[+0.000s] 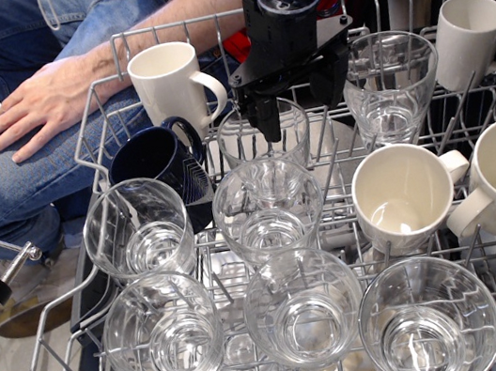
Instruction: Pick up glass cup
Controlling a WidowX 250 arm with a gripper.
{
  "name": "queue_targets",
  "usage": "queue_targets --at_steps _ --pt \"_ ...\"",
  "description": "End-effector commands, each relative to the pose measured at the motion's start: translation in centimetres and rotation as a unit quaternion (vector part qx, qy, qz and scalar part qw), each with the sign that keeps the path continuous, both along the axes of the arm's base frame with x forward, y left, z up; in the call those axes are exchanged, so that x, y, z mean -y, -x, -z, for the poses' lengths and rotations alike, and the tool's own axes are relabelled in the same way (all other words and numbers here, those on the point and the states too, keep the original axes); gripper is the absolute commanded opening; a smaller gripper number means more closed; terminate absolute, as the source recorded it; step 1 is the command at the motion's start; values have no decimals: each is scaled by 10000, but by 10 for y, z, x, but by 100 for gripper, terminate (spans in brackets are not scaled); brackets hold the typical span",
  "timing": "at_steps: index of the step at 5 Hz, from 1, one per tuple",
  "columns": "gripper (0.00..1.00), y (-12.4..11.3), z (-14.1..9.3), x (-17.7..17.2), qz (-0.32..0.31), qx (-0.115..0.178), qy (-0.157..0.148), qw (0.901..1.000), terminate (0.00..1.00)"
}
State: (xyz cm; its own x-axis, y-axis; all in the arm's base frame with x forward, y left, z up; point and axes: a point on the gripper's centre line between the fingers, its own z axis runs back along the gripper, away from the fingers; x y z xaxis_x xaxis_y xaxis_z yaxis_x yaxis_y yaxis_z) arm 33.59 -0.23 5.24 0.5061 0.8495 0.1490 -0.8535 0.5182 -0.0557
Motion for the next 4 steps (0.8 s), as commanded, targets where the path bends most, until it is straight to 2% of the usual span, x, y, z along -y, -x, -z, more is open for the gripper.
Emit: queue_targets --at_steps 1,4 --pt "100 0 0 0 0 0 0 10000 0" --pt "100 -16 43 2 -206 232 143 9994 0"
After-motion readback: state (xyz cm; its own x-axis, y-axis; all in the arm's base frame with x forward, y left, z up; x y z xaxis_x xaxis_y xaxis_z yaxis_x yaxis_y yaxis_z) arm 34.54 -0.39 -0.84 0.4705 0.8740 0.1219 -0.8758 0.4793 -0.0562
